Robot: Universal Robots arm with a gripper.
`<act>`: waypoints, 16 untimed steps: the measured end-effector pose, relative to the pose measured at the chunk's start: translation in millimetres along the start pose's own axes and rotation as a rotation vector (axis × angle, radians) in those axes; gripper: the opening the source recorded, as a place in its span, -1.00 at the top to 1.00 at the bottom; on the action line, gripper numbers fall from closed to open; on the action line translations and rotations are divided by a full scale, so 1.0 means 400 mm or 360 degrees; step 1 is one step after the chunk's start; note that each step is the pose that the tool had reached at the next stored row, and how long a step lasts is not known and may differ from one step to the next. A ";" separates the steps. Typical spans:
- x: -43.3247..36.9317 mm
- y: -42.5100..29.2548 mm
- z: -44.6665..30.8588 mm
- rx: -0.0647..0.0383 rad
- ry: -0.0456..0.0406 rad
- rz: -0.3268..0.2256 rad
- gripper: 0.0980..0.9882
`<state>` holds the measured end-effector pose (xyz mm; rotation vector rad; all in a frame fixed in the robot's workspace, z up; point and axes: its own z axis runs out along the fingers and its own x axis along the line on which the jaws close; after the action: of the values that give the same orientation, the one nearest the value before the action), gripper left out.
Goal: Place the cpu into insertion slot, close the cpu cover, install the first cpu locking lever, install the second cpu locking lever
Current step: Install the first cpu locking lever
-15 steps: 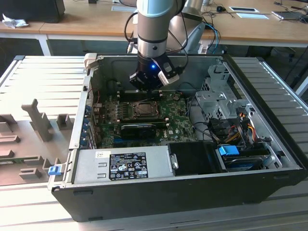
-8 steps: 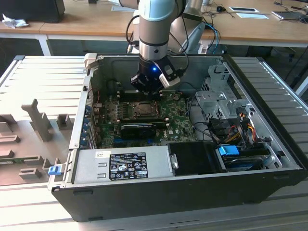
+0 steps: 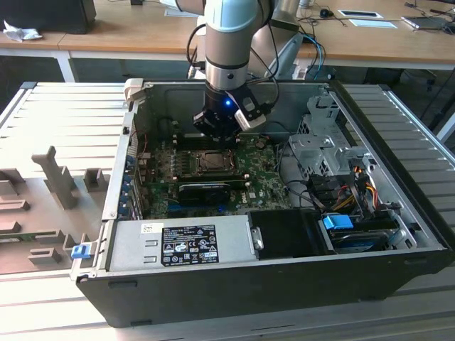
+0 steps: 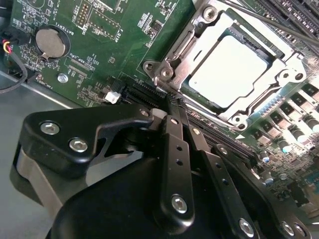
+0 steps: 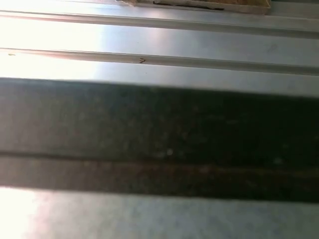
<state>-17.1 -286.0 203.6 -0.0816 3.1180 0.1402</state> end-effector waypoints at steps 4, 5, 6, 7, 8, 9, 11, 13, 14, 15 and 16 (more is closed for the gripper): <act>0.000 0.000 0.003 0.0000 -0.0001 0.0005 0.98; 0.000 -0.001 0.004 0.0000 -0.0001 0.0006 0.98; 0.000 -0.001 0.005 0.0000 -0.0001 0.0007 0.98; 0.000 -0.001 0.006 0.0000 -0.0001 0.0007 0.98; 0.000 -0.002 0.007 0.0001 0.0000 0.0007 0.98; 0.000 -0.002 0.007 -0.0001 0.0000 0.0007 0.98; 0.000 -0.002 0.008 -0.0015 -0.0001 0.0007 0.98; 0.000 -0.002 0.009 -0.0045 -0.0003 0.0008 0.98; 0.000 -0.002 0.009 -0.0048 -0.0003 0.0008 0.98; 0.000 -0.002 0.008 -0.0049 -0.0003 0.0008 0.98; 0.000 -0.001 0.007 -0.0050 -0.0004 0.0008 0.98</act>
<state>-17.0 -286.3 200.8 -0.0740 3.1140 0.1894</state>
